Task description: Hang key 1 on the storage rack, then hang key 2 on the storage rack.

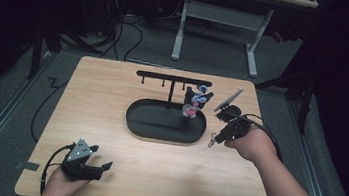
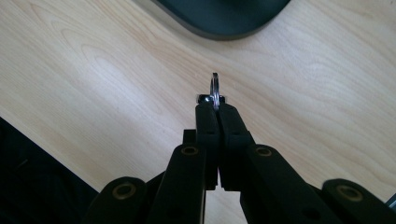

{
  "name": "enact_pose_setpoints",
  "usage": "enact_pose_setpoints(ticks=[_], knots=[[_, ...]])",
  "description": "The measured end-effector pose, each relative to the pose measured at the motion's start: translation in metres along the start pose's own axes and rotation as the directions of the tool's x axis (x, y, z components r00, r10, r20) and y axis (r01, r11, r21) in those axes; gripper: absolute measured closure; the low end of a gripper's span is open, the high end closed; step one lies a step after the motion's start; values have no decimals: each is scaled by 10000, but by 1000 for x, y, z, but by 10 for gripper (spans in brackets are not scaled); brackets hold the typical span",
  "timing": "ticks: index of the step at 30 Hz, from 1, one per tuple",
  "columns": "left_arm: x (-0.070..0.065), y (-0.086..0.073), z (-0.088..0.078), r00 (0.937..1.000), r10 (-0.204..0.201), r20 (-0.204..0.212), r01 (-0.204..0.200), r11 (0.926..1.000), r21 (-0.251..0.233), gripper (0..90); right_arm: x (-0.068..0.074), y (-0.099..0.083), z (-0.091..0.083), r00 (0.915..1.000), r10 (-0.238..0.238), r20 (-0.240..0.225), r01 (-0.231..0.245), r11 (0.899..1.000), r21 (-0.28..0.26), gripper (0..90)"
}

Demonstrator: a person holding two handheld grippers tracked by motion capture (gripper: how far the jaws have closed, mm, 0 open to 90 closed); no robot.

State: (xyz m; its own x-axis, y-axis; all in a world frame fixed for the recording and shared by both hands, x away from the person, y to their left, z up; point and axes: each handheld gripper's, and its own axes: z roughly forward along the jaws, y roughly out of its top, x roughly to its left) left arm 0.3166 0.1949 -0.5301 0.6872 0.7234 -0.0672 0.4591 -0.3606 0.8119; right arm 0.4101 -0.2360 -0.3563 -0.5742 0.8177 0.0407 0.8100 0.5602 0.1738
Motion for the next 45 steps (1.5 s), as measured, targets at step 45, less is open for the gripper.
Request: enact_pose_setpoints(ticks=[45], knots=[[3, 0, -4, 10000, -8, -51, 8, 10000, -82, 205, 14, 95, -28, 9980, -611, 179, 614, 9980, -135, 891]])
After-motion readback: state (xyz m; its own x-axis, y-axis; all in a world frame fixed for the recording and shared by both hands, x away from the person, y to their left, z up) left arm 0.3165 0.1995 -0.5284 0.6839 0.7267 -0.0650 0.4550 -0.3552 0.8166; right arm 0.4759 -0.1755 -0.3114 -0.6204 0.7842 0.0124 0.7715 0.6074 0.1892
